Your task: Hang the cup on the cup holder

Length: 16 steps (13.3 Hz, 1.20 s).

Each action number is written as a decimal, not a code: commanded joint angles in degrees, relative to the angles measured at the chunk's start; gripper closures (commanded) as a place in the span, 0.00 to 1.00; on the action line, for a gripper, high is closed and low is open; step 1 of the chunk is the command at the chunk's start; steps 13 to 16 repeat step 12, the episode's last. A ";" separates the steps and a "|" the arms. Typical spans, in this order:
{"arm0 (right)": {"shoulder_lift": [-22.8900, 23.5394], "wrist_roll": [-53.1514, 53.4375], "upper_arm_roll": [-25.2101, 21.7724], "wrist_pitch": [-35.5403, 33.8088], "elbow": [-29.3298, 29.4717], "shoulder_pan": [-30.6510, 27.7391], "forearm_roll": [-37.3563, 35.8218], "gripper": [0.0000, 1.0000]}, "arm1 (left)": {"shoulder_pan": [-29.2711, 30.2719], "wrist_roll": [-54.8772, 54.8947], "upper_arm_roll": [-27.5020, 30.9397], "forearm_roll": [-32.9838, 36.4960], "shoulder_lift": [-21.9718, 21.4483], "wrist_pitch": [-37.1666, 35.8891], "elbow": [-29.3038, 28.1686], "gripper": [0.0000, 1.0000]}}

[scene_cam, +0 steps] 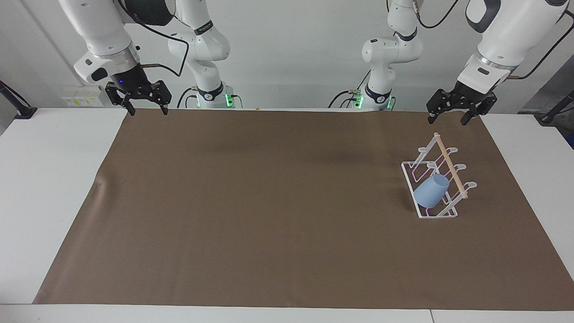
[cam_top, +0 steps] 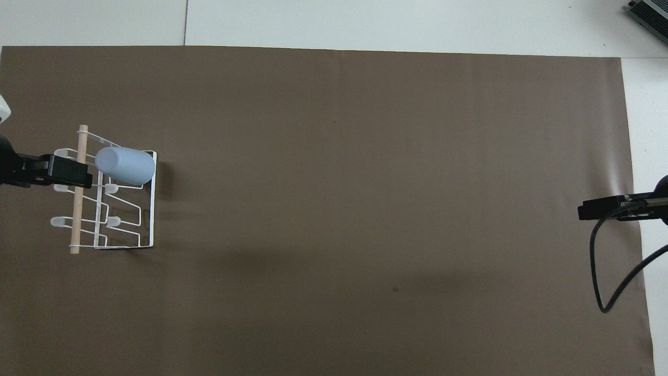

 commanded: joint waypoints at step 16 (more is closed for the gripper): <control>-0.86 -1.77 0.21 -0.26 -0.49 -0.75 0.41 0.00 | 0.45 0.99 -0.18 -0.36 -1.54 -0.20 -2.06 0.00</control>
